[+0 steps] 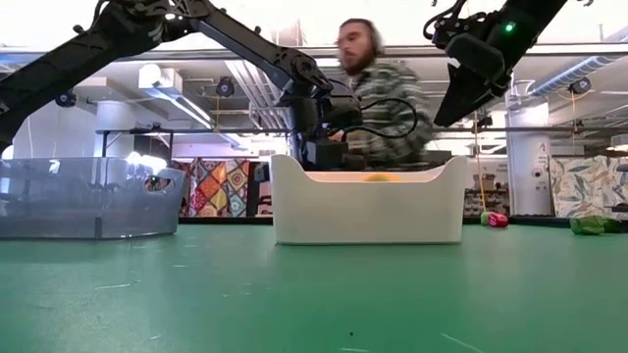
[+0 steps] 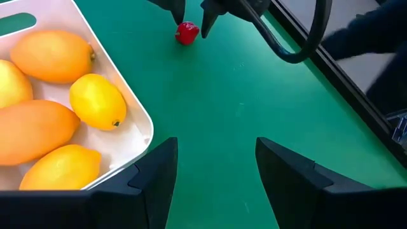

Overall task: Sort produce into baskets
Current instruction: Put the red chili pepper into the black bin

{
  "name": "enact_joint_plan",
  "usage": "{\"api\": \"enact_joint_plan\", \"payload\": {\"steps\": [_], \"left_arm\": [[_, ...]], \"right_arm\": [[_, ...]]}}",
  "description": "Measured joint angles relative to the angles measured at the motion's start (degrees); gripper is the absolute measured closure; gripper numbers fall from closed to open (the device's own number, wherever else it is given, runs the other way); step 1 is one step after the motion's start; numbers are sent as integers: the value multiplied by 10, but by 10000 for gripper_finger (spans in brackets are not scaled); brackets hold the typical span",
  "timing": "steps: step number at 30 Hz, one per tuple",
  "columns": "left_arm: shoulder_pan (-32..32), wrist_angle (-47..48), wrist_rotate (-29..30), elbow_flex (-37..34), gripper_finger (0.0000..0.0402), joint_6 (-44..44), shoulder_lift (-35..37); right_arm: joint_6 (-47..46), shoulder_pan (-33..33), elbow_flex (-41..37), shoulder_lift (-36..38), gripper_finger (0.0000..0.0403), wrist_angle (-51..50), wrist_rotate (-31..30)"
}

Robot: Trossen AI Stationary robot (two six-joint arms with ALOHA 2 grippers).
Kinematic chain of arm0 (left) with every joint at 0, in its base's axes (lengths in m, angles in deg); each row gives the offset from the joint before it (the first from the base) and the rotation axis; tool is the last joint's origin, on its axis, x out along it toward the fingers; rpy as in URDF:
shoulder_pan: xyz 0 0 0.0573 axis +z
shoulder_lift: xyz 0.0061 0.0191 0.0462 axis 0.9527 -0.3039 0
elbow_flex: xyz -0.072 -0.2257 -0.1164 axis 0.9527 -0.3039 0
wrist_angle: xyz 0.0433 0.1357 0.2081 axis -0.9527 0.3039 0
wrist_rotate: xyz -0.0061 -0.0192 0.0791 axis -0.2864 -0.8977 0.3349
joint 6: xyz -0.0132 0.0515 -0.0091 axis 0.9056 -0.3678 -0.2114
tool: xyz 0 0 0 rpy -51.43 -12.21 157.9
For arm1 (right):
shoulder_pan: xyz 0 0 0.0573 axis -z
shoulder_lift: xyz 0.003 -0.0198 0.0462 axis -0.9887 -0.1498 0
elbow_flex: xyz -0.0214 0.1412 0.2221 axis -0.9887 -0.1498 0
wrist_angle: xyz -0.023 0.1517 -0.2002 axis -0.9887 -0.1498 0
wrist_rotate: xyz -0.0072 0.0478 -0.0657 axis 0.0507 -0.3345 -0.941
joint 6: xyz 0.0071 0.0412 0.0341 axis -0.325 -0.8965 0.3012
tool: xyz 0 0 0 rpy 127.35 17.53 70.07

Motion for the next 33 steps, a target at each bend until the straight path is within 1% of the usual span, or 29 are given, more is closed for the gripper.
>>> {"api": "enact_joint_plan", "payload": {"steps": [3, 11, 15, 21, 27, 29, 33], "left_arm": [[0, -8, 0, 0, 239, -12, 0], [-12, -8, -15, 0, 303, -2, 0], [-21, -7, -16, 0, 328, 25, 0], [-31, 14, -16, 0, 350, 61, 0], [-31, 19, -14, 0, 353, 156, 1], [-31, 23, 3, 0, 353, 175, 2], [-32, 33, 76, 6, 353, 246, 3]], "right_arm": [[-5, 0, 0, 0, 200, 0, 1], [-9, 0, 0, 0, 200, 0, 5], [-6, 0, 0, 0, 200, 0, 5], [-4, 0, 0, 0, 200, 0, 5], [-3, 0, 0, 0, 200, 0, 5], [-3, 0, 0, 0, 200, 0, 5], [-3, 0, 0, 0, 200, 0, 5]]}}
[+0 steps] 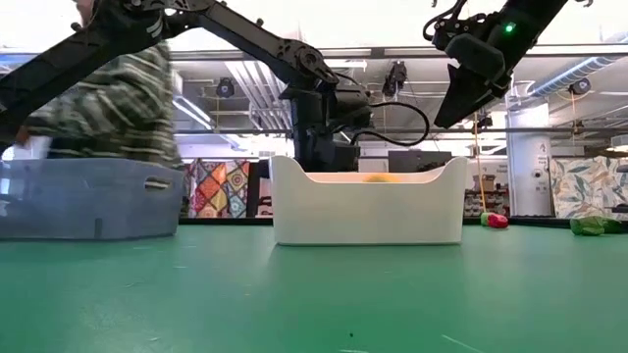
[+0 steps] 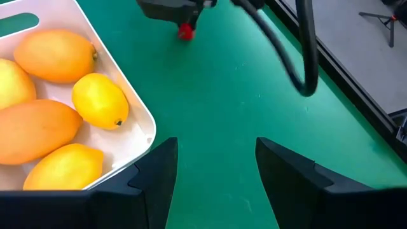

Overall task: Sort produce into baskets
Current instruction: Put the red chili pepper into the black bin

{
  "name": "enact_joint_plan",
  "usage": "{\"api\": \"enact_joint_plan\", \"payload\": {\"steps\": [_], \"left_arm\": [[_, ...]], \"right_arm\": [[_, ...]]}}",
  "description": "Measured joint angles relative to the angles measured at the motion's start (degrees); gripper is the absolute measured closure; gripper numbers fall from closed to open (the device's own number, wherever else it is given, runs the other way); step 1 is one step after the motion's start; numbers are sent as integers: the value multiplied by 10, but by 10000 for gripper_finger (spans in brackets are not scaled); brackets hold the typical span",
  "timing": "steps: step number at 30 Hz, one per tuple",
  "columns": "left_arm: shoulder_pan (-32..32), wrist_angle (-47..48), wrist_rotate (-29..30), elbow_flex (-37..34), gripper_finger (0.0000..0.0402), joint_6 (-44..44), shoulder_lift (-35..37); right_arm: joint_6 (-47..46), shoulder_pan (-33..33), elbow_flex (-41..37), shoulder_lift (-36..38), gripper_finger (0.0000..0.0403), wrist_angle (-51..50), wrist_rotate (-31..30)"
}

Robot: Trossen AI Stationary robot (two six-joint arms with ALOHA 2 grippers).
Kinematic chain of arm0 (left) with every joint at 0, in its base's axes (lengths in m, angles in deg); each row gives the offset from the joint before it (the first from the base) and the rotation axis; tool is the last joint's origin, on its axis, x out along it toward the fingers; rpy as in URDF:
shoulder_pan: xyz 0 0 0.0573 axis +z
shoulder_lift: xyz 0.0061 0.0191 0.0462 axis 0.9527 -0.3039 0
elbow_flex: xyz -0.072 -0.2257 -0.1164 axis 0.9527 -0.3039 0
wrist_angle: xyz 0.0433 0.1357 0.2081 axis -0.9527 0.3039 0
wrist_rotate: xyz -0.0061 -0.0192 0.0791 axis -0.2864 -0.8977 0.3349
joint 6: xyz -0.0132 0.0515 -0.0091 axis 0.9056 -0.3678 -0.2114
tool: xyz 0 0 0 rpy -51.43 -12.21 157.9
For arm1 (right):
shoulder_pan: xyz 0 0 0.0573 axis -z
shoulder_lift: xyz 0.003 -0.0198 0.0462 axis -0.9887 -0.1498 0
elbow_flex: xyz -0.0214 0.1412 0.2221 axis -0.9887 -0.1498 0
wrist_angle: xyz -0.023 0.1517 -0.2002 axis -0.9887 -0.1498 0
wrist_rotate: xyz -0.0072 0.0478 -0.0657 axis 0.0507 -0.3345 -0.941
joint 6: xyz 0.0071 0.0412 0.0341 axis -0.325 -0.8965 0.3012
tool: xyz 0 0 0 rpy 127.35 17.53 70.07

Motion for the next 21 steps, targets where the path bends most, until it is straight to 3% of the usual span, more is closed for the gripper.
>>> {"api": "enact_joint_plan", "payload": {"steps": [4, 8, 15, 21], "left_arm": [[1, 50, 9, 35, 353, 60, 1], [0, 126, 4, 98, 353, 180, 1], [1, 298, -115, 201, 353, 362, 2], [-13, 305, -126, 160, 353, 450, 53]], "right_arm": [[-1, 0, 0, 0, 200, 0, 0], [-1, 0, 0, 0, 200, 0, -2], [-1, 0, 0, 0, 200, 3, -5], [5, 0, 0, 0, 200, 17, -5]]}}
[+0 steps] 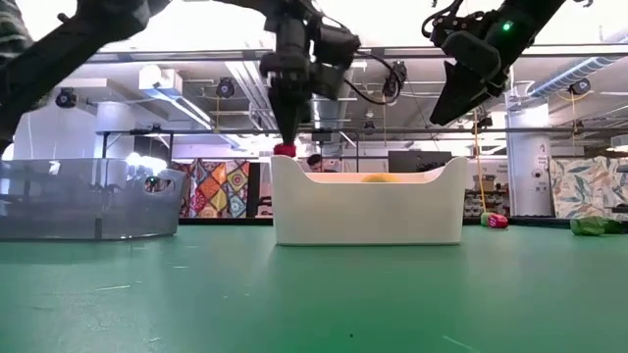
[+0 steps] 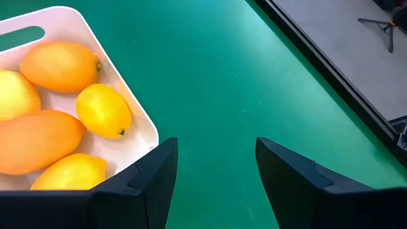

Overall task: Sort produce into baskets
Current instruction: Put the red chili pepper into the black bin

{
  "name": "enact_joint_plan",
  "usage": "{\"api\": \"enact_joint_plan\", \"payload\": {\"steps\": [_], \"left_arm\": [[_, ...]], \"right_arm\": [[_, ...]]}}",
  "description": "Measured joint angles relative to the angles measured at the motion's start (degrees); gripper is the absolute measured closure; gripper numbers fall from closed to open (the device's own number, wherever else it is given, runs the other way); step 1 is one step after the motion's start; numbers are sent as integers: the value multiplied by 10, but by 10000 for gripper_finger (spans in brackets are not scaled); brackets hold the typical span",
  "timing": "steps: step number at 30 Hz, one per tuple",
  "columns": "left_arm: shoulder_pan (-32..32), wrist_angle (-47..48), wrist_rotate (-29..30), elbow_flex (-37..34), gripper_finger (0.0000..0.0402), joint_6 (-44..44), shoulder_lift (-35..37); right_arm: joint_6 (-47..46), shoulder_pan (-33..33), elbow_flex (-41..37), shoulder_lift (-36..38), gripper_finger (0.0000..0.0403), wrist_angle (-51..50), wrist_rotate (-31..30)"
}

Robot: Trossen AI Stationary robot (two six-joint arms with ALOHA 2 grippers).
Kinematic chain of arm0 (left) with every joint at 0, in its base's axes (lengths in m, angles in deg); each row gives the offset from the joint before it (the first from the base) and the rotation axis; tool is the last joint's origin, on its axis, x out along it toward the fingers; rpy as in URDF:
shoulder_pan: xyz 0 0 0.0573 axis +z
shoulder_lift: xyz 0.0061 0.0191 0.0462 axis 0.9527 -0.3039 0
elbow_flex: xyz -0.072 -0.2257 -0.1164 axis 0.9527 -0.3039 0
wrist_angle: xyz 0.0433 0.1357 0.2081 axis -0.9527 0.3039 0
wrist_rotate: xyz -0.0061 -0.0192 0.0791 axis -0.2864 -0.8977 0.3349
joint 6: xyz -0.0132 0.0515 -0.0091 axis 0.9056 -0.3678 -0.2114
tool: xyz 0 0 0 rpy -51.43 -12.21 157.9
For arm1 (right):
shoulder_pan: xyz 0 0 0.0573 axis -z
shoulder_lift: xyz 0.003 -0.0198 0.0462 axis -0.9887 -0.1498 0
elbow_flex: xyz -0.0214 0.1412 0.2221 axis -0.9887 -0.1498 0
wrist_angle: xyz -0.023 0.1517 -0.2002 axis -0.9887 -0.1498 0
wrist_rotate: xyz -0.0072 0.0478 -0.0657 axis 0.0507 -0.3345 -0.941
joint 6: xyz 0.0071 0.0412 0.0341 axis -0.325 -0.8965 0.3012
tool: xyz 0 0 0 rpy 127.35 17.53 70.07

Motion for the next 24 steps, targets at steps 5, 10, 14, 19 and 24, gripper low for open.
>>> {"api": "enact_joint_plan", "payload": {"steps": [5, 10, 14, 19, 24], "left_arm": [[-23, -3, 0, -135, 353, 95, 96], [-65, -19, 4, -324, 353, 229, 236], [-98, -83, 31, -466, 353, 352, 352], [-121, -170, 33, -629, 353, 502, 468], [-113, -239, 37, -764, 353, 608, 528]], "right_arm": [[0, 0, 0, 0, 200, -5, 0], [29, 0, -4, 0, 200, -4, 2], [49, 0, -4, -3, 200, 0, 5], [50, 0, -5, -6, 200, 1, 6], [49, -2, -5, -19, 200, 0, 13]]}}
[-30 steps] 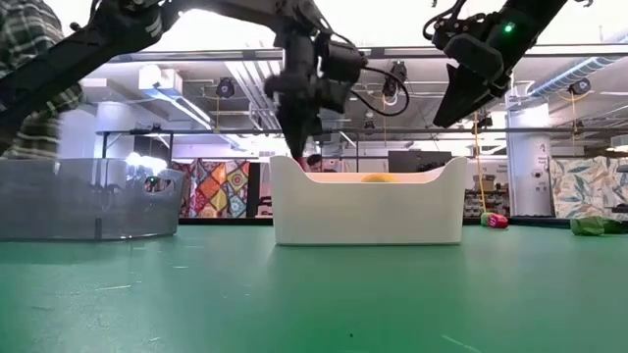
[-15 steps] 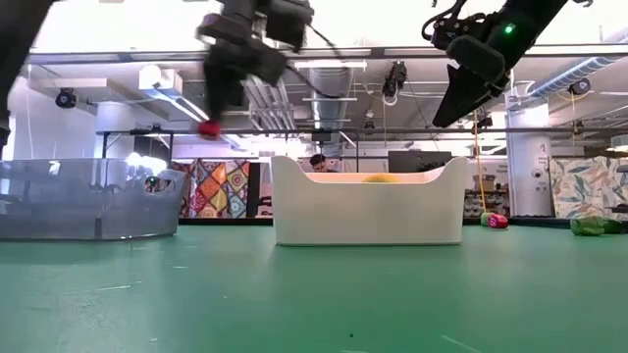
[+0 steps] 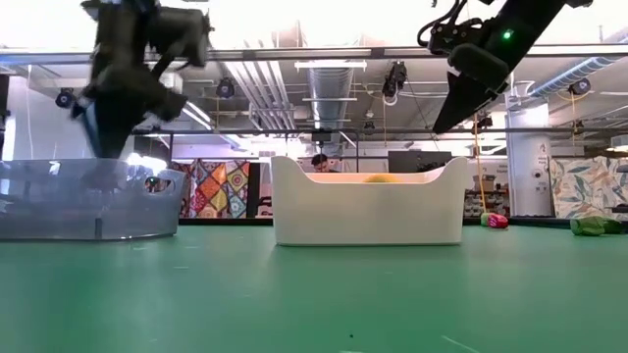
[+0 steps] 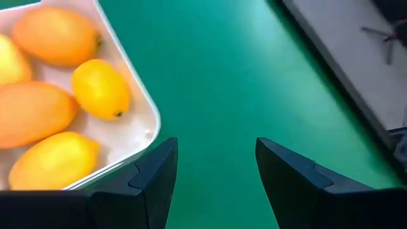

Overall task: Sort produce into baskets
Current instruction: Put the red chili pepper into the black bin

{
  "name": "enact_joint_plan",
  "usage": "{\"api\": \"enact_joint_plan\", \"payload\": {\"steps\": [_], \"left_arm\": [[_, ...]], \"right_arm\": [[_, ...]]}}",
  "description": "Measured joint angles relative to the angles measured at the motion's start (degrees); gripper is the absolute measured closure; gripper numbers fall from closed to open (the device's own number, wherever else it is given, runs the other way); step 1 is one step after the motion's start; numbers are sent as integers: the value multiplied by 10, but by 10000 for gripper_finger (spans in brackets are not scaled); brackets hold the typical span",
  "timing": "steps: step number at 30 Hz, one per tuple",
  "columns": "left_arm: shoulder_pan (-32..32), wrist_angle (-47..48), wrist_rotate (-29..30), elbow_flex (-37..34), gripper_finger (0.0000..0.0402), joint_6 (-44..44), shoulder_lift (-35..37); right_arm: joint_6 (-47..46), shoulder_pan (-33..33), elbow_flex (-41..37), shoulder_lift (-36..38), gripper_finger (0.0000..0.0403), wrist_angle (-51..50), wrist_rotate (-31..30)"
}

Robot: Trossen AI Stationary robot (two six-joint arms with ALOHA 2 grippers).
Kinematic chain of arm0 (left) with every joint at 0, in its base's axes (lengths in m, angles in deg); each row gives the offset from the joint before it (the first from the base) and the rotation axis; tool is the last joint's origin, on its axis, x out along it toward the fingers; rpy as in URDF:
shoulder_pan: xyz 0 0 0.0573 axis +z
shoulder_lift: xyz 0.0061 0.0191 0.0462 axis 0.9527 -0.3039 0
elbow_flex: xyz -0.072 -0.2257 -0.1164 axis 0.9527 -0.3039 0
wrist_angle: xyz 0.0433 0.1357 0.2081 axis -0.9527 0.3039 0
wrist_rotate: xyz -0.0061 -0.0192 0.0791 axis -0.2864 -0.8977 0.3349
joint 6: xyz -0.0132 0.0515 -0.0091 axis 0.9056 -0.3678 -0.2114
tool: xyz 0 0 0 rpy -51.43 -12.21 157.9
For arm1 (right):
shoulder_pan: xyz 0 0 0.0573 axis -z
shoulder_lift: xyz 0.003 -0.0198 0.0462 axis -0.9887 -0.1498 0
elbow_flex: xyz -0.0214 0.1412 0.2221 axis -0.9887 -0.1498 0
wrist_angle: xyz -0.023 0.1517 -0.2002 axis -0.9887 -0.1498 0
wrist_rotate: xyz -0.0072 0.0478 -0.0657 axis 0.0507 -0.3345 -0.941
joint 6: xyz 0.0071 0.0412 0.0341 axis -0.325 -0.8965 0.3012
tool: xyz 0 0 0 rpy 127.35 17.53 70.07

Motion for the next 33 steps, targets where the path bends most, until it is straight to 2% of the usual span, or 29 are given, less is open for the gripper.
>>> {"api": "enact_joint_plan", "payload": {"steps": [6, 16, 20, 24, 29, 33], "left_arm": [[4, -31, -1, -75, 343, 63, 8], [4, -40, 27, -78, 277, 45, -22], [4, -38, 24, -54, 253, 13, -18], [18, -4, 40, 2, 243, -23, -16], [80, 44, 118, 85, 242, -83, -20], [164, 49, 154, 123, 242, -147, -31]], "right_arm": [[-10, 0, 0, -17, 200, 0, 51], [-9, 0, -1, -17, 200, -5, 76], [-3, 0, 2, -9, 200, -36, 100], [-3, 0, 27, -6, 200, -93, 108], [3, 0, 48, -5, 200, -106, 107], [-6, 0, 48, -5, 200, -105, 108]]}}
